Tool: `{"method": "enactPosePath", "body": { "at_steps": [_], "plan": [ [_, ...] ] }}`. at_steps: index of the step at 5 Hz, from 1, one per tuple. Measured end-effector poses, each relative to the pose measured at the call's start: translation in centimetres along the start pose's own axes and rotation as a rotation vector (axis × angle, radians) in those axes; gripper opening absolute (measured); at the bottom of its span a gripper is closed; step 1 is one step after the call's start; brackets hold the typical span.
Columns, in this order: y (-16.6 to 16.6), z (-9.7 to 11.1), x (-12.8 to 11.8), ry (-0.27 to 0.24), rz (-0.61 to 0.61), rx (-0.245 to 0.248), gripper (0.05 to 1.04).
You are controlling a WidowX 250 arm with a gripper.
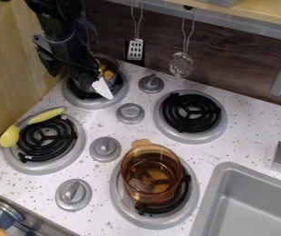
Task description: Put the yellow ladle on the orange pot
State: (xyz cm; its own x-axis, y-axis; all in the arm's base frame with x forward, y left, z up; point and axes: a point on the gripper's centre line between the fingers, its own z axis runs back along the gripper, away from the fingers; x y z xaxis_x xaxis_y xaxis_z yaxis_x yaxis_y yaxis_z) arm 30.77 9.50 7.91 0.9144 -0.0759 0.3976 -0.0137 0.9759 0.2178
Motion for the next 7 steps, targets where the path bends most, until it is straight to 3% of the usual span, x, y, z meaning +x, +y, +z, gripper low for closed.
{"method": "enactPosePath", "body": {
  "at_steps": [1, 3, 4, 5, 7],
  "plan": [
    [-0.3, -0.7, -0.6, 0.030, -0.005, -0.013, 1.001],
    [2.4, -3.2, -2.8, 0.215, -0.146, -0.033, 1.001],
    [4.5, -5.2, -3.6, 0.274, -0.248, -0.087, 1.001],
    [5.0, -7.0, -4.2, 0.274, -0.389, -0.107, 1.001],
    [5.5, -9.7, -4.8, 0.239, -0.421, -0.086, 1.001]
  ]
}}
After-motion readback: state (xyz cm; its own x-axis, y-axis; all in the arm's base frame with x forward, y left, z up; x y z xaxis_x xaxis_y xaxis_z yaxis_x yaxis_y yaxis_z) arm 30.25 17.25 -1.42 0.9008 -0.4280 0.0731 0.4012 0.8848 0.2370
